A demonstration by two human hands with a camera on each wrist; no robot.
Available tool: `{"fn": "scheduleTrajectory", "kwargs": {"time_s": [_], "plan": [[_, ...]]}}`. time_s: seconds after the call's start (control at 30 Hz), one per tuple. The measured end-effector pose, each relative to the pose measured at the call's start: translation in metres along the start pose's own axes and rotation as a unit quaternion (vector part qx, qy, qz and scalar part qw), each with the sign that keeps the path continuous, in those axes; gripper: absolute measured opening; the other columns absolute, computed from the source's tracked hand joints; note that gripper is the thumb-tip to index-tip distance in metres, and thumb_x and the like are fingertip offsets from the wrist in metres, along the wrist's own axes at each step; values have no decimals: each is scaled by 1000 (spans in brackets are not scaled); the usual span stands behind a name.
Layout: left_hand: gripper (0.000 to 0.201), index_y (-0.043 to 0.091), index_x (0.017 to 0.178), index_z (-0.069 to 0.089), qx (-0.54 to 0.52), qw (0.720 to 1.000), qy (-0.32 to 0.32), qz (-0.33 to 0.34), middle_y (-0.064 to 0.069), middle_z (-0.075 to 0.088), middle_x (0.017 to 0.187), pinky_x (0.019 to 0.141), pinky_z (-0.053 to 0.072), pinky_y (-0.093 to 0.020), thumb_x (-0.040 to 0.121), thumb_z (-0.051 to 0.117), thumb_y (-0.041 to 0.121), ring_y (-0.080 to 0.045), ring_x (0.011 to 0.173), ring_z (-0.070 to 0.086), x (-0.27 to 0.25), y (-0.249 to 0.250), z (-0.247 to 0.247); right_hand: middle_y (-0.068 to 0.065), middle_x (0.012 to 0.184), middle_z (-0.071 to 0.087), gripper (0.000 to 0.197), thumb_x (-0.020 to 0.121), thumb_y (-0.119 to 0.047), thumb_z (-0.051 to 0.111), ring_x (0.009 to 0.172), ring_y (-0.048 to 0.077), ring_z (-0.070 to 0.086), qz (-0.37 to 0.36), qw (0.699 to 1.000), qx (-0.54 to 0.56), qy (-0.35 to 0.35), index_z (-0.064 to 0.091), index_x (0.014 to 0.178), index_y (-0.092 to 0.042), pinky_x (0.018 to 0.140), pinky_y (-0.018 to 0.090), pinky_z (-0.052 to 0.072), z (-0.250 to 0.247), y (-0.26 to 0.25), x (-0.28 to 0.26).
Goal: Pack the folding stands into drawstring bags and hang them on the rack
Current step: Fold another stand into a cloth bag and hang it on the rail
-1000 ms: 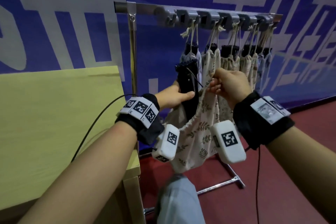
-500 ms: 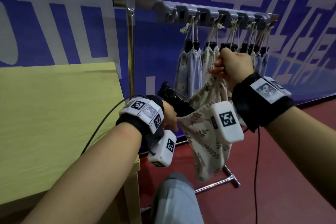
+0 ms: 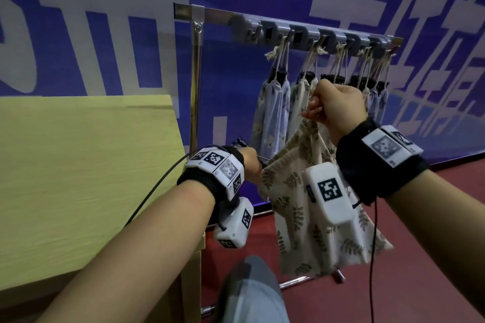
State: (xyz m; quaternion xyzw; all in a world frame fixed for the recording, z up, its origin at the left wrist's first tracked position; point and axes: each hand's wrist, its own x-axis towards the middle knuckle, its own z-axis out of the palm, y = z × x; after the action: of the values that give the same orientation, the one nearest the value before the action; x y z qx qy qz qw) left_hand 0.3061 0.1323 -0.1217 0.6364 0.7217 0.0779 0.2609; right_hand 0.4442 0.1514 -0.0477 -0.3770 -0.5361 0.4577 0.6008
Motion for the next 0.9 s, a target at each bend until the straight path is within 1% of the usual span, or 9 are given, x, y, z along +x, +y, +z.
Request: {"fn": "scheduleTrajectory", "kwargs": {"time_s": [0.07, 0.17, 0.3, 0.4, 0.53, 0.7, 0.77, 0.83, 0.9], "plan": [[28, -2, 118, 51, -4, 996, 79, -38, -13, 54, 106, 77, 49, -33, 98, 39, 13, -32, 100, 55, 10, -5, -8, -3, 38, 44, 34, 88, -2, 44, 30, 8, 37, -9, 1000, 1, -7, 44, 55, -7, 58, 32, 51, 1, 0, 0], [51, 4, 138, 30, -96, 976, 154, -120, -18, 22, 145, 105, 35, -42, 95, 48, 25, -39, 128, 35, 17, -15, -19, -2, 38, 45, 34, 86, -1, 44, 32, 9, 38, -32, 999, -7, -19, 45, 53, -7, 55, 29, 54, 1, -2, 0], [84, 9, 146, 12, -206, 954, 161, -148, -20, 22, 148, 104, 34, -39, 86, 59, 44, -39, 132, 33, 21, -27, -27, -4, 38, 47, 27, 87, -1, 45, 34, 9, 41, -61, 998, -13, -30, 52, 61, -7, 47, 24, 53, 3, -7, 0], [90, 3, 146, 11, -251, 948, 143, -135, -18, 39, 141, 96, 42, -34, 85, 63, 43, -34, 123, 46, 30, -35, -30, -5, 37, 46, 25, 88, -1, 44, 33, 8, 40, -58, 998, 10, -33, 53, 65, -6, 47, 24, 51, 2, -9, 1], [97, 5, 146, 14, -321, 925, 168, -114, -17, 42, 139, 99, 45, -42, 78, 70, 45, -34, 121, 48, 39, -42, -36, -6, 38, 43, 25, 90, -2, 43, 35, 8, 38, -55, 996, 38, -64, 53, 68, -7, 47, 23, 48, 2, -10, -2], [89, 4, 134, 45, -358, 919, 125, -103, -17, 55, 128, 95, 49, -45, 69, 69, 61, -35, 109, 59, 52, -50, -35, -6, 37, 40, 27, 91, 0, 41, 34, 8, 39, -58, 992, 76, -86, 51, 67, -8, 51, 27, 42, 2, -15, -4], [110, 8, 131, 49, -351, 923, 118, -100, -15, 54, 131, 99, 47, -43, 48, 70, 77, -34, 113, 57, 65, -56, -33, -6, 37, 39, 28, 91, 1, 40, 34, 9, 36, -51, 990, 89, -98, 50, 66, -8, 47, 23, 43, 6, -15, -7], [148, 10, 132, 49, -363, 911, 147, -130, -12, 56, 129, 95, 48, -45, 5, 69, 85, -33, 111, 59, 118, -78, -27, -5, 36, 38, 30, 91, 2, 38, 32, 9, 34, -48, 986, 92, -129, 49, 65, -8, 45, 21, 43, 12, -16, -10], [159, 7, 137, 39, -387, 890, 178, -164, -11, 59, 125, 88, 52, -46, -3, 77, 75, -32, 105, 62, 123, -84, -28, -5, 36, 37, 31, 91, 3, 37, 32, 8, 33, -54, 982, 79, -165, 49, 65, -7, 43, 21, 43, 21, -17, -16]]}}
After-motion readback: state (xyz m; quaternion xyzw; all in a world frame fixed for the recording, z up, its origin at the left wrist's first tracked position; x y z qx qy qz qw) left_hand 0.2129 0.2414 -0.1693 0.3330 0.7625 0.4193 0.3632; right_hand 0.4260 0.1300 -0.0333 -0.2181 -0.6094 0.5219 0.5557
